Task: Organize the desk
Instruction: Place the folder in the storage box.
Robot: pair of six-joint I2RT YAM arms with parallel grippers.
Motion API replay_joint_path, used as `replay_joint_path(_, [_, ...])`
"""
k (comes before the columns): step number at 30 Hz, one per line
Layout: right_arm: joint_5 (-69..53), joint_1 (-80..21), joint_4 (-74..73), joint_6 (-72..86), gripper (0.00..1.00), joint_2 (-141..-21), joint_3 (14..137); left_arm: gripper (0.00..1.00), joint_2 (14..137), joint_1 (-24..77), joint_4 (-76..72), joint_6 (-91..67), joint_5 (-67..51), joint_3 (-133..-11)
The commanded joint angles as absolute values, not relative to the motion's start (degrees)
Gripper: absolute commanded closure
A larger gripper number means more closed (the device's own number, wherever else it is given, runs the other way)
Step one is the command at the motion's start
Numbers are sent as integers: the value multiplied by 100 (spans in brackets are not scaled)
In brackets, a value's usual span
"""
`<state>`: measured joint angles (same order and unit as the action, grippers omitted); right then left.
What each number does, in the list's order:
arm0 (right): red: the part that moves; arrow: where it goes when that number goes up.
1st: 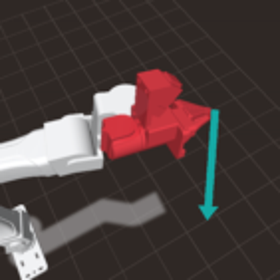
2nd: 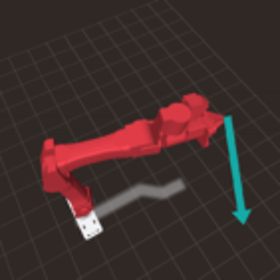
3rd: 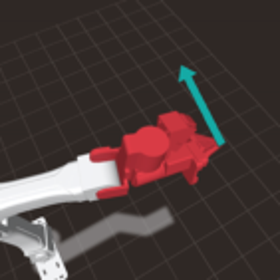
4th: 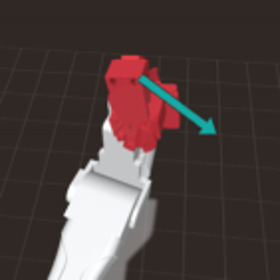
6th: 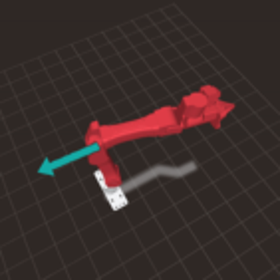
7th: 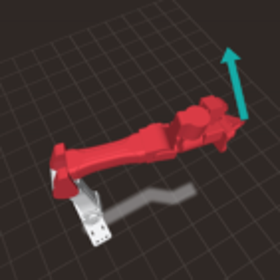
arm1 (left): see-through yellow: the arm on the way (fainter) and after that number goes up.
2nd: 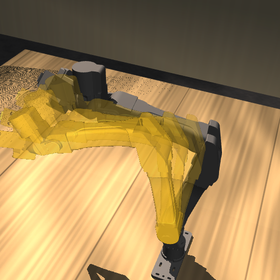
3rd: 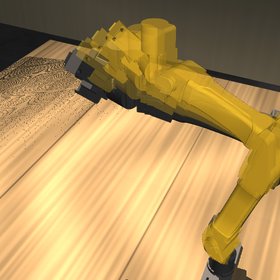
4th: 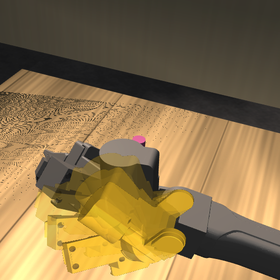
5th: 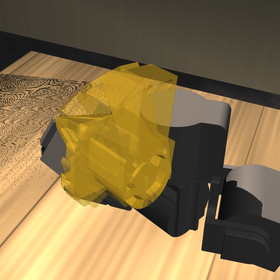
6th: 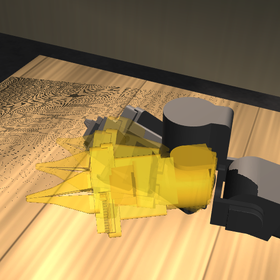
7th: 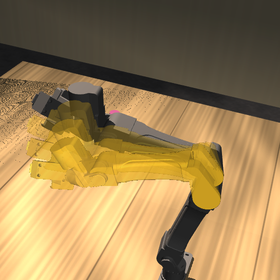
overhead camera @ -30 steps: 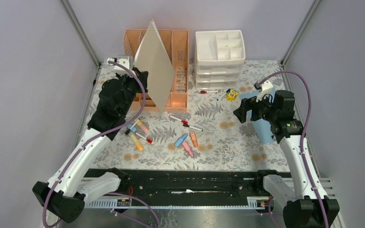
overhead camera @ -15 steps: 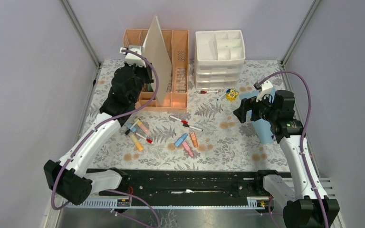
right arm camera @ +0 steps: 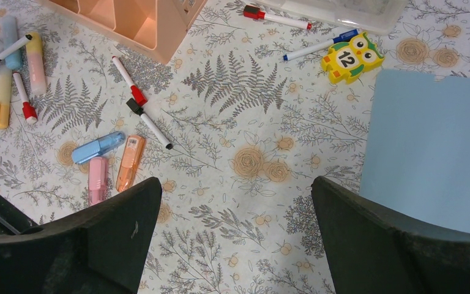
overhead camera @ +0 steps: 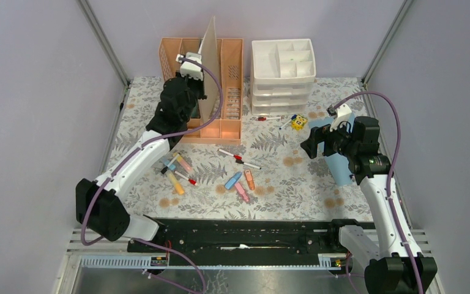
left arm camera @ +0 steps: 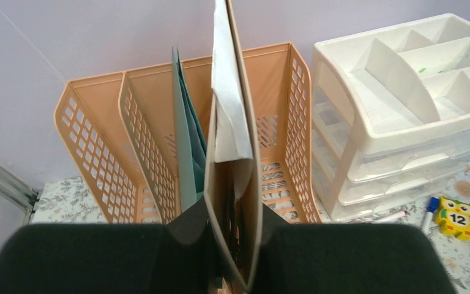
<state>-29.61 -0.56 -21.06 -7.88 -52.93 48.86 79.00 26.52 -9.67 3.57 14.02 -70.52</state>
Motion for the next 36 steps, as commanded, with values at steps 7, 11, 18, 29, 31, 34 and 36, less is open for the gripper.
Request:
replay_joint_path(7, [-3032, -35, -1914, -859, 0, -5150, 4861, 100, 8476, 2438, -2269, 651, 1006, -7501])
replay_joint_path(11, [-3033, -35, -1913, -861, 0, -5150, 4860, 100, 8646, 2311, -2445, 423, 850, -7429])
replay_joint_path(18, [-3032, -35, -1907, -870, 0, -5169, 4853, 100, 8738, 1914, -2864, -296, 341, -7226])
replay_joint_path(29, [-3007, -35, -1907, -879, 0, -5203, 4852, 100, 9012, 1863, -3314, -244, 180, -7252])
replay_joint_path(31, [-3019, -35, -1907, -881, 0, -5211, 4852, 100, 9042, 1863, -3421, -192, 159, -7139])
replay_joint_path(34, [-3025, -35, -1907, -888, 0, -5220, 4852, 100, 9055, 1863, -3509, -98, 187, -6980])
replay_joint_path(36, [-3027, -36, -1907, -888, 0, -5223, 4852, 100, 9058, 1863, -3559, -45, 230, -6867])
